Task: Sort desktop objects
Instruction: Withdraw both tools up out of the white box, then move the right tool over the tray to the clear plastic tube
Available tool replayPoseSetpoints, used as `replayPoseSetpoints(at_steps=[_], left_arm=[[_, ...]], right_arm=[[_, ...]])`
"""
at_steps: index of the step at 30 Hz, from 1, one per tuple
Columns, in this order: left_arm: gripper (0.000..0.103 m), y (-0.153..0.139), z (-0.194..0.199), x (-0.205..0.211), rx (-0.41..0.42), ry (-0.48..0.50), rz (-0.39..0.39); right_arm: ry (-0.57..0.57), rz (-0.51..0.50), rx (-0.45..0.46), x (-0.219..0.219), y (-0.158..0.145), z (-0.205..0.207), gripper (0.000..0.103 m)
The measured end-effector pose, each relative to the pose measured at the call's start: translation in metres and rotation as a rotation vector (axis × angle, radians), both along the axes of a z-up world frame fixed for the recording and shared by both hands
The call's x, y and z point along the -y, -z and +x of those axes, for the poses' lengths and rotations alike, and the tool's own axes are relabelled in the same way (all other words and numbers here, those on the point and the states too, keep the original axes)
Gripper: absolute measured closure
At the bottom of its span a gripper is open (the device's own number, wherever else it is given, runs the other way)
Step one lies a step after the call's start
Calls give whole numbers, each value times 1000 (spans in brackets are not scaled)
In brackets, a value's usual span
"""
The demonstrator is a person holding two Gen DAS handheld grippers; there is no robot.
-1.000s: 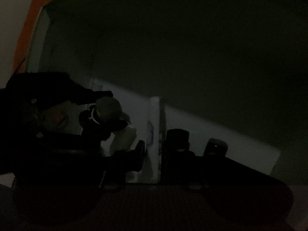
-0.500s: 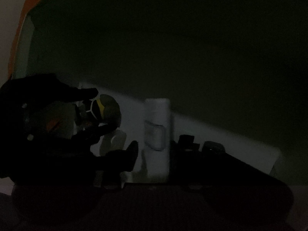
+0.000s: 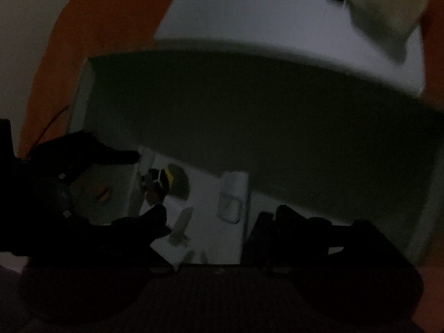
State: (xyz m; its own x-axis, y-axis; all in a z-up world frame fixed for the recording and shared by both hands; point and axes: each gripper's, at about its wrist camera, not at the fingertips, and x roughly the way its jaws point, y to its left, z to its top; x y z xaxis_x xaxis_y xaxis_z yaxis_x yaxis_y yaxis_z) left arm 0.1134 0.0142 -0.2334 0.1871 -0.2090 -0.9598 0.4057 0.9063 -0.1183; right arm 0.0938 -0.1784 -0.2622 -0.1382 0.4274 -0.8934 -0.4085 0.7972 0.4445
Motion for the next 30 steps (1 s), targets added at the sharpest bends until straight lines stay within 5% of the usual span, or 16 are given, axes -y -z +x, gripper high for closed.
replayPoseSetpoints(at_steps=[5, 12, 16, 23, 30], left_arm=[[1, -27, 15, 2, 32, -31, -43], [1, -33, 37, -6, 110, -70, -37], [2, -42, 54, -5, 201, -68, -6], [2, -65, 90, -4, 255, -108, -65], [2, -55, 127, 11, 279, -129, -75]], right_arm=[[23, 28, 105, 13, -36, 5, 10], [55, 32, 147, 17, -47, 8, 9], [121, 46, 165, 32, -64, 18, 9], [245, 58, 253, 62, -98, 50, 9], [421, 79, 253, 82, -98, 95, 9]])
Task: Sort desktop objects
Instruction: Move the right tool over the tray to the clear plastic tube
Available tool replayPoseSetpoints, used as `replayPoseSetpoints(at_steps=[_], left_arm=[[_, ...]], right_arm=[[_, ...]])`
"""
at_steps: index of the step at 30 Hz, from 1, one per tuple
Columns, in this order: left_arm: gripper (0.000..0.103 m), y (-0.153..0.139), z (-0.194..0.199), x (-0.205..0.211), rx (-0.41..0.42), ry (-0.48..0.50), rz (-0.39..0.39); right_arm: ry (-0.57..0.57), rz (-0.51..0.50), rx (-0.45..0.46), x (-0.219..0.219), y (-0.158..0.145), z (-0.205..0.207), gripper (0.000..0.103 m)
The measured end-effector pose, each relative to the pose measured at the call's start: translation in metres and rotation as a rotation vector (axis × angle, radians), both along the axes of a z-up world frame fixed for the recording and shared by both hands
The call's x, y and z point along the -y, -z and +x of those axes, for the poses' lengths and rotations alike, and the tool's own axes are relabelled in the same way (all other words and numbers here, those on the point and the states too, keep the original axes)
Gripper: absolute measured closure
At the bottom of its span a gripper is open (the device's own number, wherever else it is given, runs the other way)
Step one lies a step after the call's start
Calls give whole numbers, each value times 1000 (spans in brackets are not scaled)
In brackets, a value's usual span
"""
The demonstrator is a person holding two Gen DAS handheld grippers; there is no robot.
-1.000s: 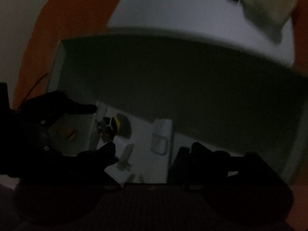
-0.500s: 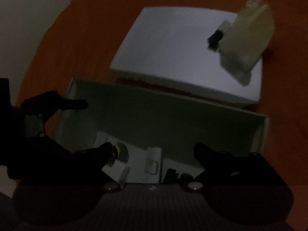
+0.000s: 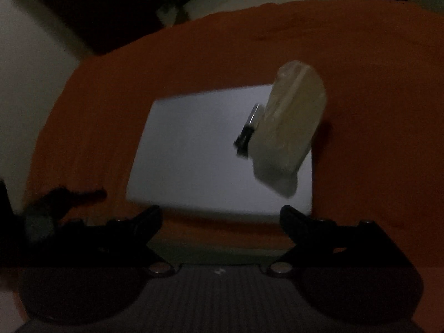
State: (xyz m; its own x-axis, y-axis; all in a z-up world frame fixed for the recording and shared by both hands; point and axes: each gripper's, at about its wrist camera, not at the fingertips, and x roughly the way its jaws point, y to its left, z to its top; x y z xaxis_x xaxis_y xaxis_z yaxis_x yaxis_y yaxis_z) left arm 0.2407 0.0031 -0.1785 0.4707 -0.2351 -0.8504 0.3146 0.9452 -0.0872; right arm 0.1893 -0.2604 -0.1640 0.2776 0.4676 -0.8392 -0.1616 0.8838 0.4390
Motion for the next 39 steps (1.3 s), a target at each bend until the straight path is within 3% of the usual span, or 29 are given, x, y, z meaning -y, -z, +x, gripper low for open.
replayPoseSetpoints(at_steps=[5, 7, 9, 14, 20, 25, 30, 39], left_arm=[[2, 15, -5, 1, -17, -33, 39], [2, 17, -9, -1, -4, -45, 56], [2, 19, -13, -5, -12, -67, 53], [2, 23, -27, -23, -30, -156, 45], [0, 12, -62, -42, 36, -268, 67], [0, -7, -74, -60, 88, -345, -38], [0, -18, -72, -60, 143, -337, -45], [0, -11, -69, -56, 83, -301, -77]], right_arm=[[98, 71, -16, -11, 6, 49, 15], [98, 52, -4, -26, 11, 71, 21], [84, 20, 4, -41, 19, 90, 38], [120, -90, -4, -66, 51, 120, 46], [149, -192, -46, -79, 84, 137, 46], [120, -258, -34, -89, 84, 139, 46], [133, -289, -48, -96, 91, 145, 45], [128, -340, -83, -106, 114, 157, 44]])
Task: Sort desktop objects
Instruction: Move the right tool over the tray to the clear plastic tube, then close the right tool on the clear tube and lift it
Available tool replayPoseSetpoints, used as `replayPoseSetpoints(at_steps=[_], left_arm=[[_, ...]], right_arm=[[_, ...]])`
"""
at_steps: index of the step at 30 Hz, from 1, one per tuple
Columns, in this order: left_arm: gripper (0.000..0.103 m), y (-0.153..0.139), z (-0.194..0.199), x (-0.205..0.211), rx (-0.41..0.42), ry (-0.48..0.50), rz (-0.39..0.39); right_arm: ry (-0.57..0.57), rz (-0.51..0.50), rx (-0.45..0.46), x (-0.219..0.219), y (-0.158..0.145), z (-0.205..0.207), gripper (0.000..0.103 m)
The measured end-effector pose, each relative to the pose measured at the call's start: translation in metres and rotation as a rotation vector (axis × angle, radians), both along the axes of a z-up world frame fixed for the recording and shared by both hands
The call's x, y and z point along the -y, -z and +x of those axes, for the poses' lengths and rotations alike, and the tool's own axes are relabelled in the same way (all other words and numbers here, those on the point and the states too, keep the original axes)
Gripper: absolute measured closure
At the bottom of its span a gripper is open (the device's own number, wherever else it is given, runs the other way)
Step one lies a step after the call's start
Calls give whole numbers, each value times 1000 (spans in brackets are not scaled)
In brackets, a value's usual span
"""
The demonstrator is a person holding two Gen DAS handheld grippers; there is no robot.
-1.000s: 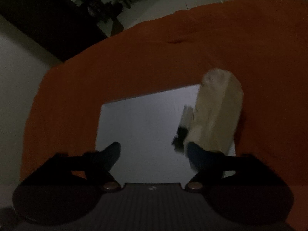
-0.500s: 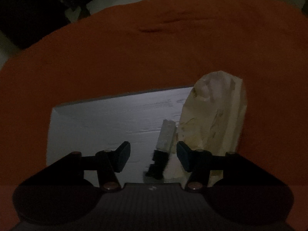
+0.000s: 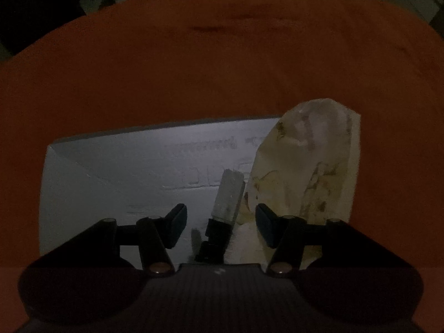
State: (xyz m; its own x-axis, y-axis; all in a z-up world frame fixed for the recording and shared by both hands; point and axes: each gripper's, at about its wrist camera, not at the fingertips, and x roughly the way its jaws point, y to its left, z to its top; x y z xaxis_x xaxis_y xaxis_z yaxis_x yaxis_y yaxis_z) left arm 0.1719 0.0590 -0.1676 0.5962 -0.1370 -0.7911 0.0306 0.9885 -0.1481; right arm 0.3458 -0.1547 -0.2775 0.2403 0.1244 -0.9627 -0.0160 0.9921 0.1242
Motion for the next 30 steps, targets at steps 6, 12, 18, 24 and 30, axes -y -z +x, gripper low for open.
replayPoseSetpoints(at_steps=[6, 12, 18, 24, 30], left_arm=[[0, 9, 1, -4, -44, -14, -16], [0, 18, -1, -7, -74, -8, -7], [0, 25, -3, -9, -101, -9, -4], [0, 26, -8, -11, -118, -13, 2], [0, 23, -19, -7, -125, -12, 8]], right_arm=[[-23, 11, -26, 2, 9, 2, 55], [-85, 0, -7, -1, 6, -1, 80], [-111, 50, 20, 6, -15, -10, 80], [-144, 93, 52, 16, -45, -30, 81], [-181, 129, 73, 30, -63, -60, 81]])
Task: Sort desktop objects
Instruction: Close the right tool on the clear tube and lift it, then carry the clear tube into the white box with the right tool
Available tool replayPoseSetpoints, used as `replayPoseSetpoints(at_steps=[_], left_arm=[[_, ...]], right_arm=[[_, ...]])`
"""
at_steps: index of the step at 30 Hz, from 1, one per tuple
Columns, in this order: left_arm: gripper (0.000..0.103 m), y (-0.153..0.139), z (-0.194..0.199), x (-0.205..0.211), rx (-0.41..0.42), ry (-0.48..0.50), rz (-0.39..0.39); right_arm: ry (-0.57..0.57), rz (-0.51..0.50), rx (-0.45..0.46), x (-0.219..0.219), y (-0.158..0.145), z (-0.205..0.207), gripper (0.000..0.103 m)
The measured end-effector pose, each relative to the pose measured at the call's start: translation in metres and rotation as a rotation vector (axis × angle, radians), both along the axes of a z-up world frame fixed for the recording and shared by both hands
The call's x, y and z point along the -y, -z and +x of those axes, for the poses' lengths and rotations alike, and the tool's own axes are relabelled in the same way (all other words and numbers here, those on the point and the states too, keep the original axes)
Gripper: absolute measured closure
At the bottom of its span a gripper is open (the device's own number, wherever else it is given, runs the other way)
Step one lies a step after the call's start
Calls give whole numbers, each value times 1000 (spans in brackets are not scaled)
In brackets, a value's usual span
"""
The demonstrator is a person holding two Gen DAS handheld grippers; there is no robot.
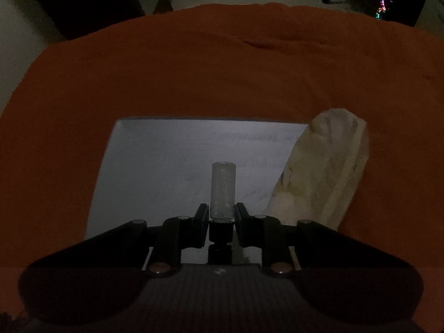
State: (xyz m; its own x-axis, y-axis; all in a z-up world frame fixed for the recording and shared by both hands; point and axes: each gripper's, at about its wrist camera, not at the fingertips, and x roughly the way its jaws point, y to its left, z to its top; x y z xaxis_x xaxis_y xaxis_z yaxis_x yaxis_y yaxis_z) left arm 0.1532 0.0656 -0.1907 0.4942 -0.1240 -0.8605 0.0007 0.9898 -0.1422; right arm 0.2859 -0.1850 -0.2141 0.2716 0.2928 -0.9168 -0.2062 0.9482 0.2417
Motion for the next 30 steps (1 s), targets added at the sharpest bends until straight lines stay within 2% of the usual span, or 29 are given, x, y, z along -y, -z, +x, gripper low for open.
replayPoseSetpoints(at_steps=[13, 17, 20, 26, 30], left_arm=[[0, -15, -35, 12, 20, 42, 35], [0, -18, -48, 17, 16, 60, 44], [0, -19, -57, 21, 4, 71, 43], [0, -13, -82, 34, -41, 130, 53], [0, -13, -93, 42, -20, 165, 77]], right_arm=[[-61, 157, 38, 35, -68, -84, 81], [-93, 203, 62, 45, -96, -125, 80], [-114, 218, 69, 50, -103, -152, 80], [-196, 215, 76, 39, -95, -211, 80], [-220, 172, 82, 32, -71, -246, 80]])
